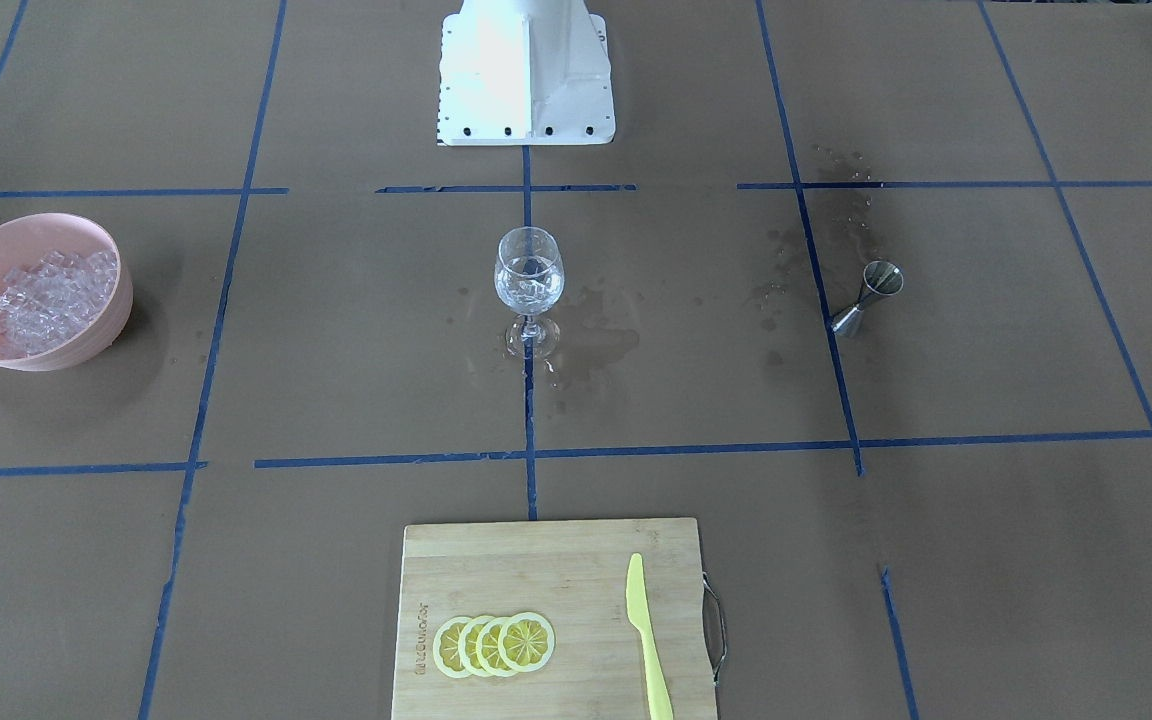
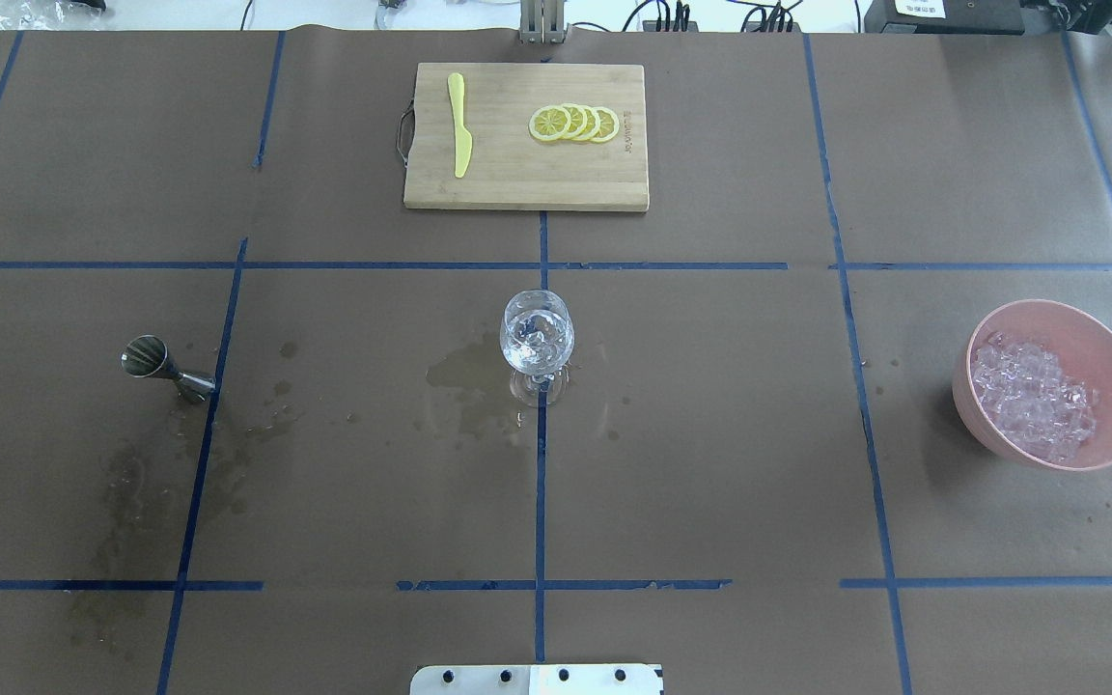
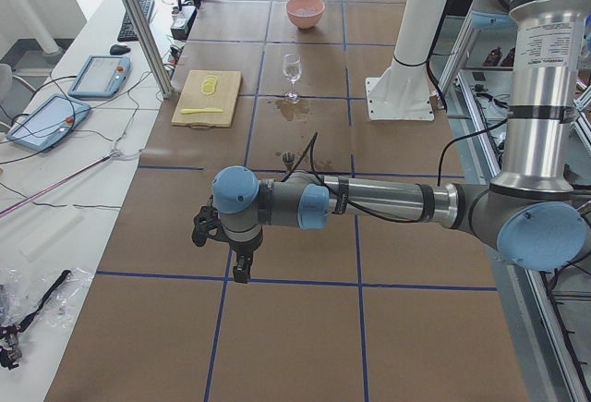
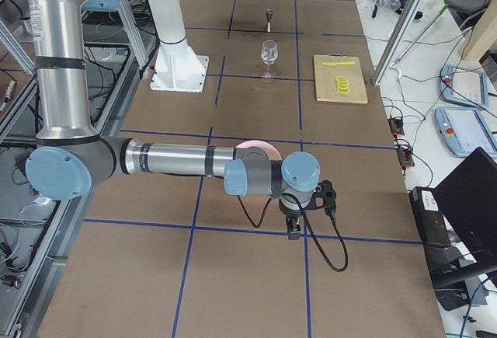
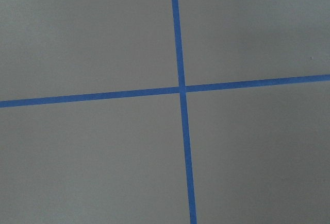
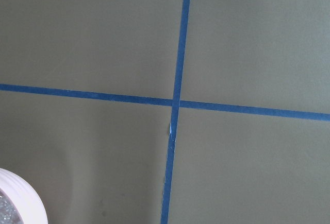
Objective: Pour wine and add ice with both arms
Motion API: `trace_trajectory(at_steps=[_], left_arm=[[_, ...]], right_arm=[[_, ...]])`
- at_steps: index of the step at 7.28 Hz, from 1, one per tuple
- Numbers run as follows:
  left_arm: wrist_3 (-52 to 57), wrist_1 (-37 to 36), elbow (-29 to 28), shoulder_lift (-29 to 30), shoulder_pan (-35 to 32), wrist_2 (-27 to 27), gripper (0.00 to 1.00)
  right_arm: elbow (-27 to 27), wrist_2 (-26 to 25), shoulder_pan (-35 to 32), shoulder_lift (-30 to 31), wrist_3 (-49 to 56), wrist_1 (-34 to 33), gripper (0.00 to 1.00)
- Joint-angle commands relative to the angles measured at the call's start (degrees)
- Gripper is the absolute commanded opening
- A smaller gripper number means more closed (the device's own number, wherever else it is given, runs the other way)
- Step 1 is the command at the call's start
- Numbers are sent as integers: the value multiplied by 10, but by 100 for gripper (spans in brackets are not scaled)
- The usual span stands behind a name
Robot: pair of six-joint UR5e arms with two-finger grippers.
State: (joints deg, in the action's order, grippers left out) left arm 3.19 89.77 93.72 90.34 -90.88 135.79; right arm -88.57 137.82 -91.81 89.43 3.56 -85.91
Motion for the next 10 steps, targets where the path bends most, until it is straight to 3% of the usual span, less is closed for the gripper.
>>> trace_trajectory(at_steps=[1, 10], left_arm=[[0, 4, 1, 0, 0, 0, 100], [-1, 3, 5, 0, 0, 0, 100]], right_arm=[[-4, 0, -3, 19, -7, 24, 100], [-4, 0, -13, 23, -8, 25, 100]])
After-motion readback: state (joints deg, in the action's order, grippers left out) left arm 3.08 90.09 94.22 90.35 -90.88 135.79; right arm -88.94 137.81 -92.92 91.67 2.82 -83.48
